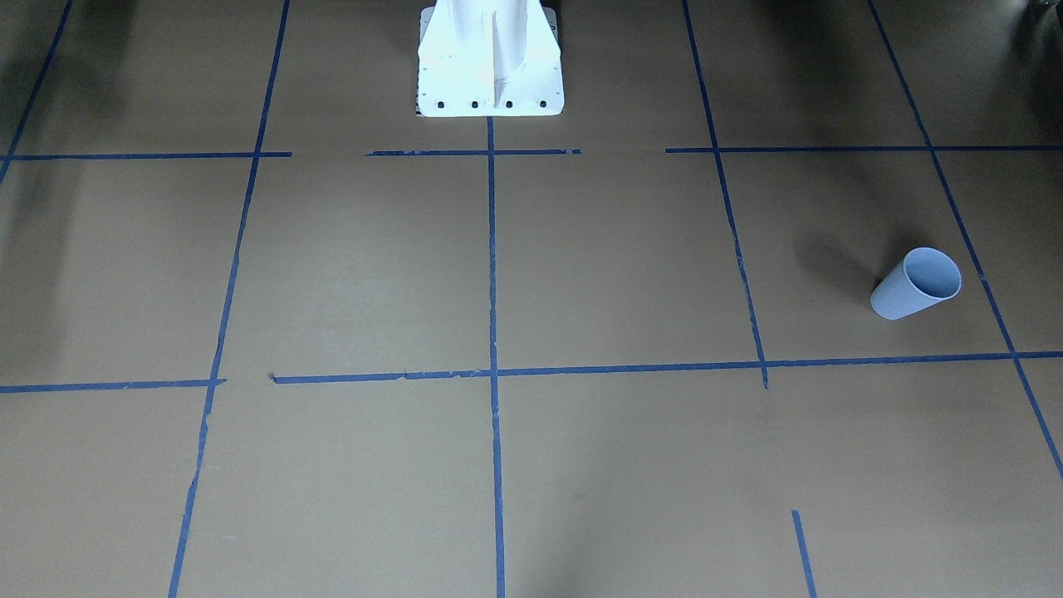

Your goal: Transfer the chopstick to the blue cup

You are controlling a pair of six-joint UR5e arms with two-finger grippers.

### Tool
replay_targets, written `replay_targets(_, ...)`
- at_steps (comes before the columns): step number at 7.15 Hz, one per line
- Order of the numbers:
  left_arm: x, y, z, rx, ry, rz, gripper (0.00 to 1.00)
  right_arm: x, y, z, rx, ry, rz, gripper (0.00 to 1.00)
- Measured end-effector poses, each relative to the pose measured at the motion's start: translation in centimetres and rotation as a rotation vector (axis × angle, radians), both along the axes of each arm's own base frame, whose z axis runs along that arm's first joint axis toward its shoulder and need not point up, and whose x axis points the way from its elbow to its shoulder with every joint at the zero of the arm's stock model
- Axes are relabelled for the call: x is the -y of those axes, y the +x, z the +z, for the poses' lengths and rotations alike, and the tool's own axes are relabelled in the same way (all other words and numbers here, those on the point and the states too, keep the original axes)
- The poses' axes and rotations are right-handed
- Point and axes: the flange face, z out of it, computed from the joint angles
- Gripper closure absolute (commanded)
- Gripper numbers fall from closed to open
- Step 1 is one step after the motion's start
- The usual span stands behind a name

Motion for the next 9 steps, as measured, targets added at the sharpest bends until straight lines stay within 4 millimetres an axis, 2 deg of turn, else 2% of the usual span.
replay_targets(4, -1.1, 0.1, 1.6, 0.013, 0.03, 0.029, 0.0, 0.0, 0.0, 0.0, 0.0, 0.003, -0.002, 0.0)
replay_targets(9, -0.8, 0.3, 0.5, 0.01, 0.055, 0.028, 0.0, 0.2, 0.0, -0.8, 0.0, 0.022, -0.003, 0.0)
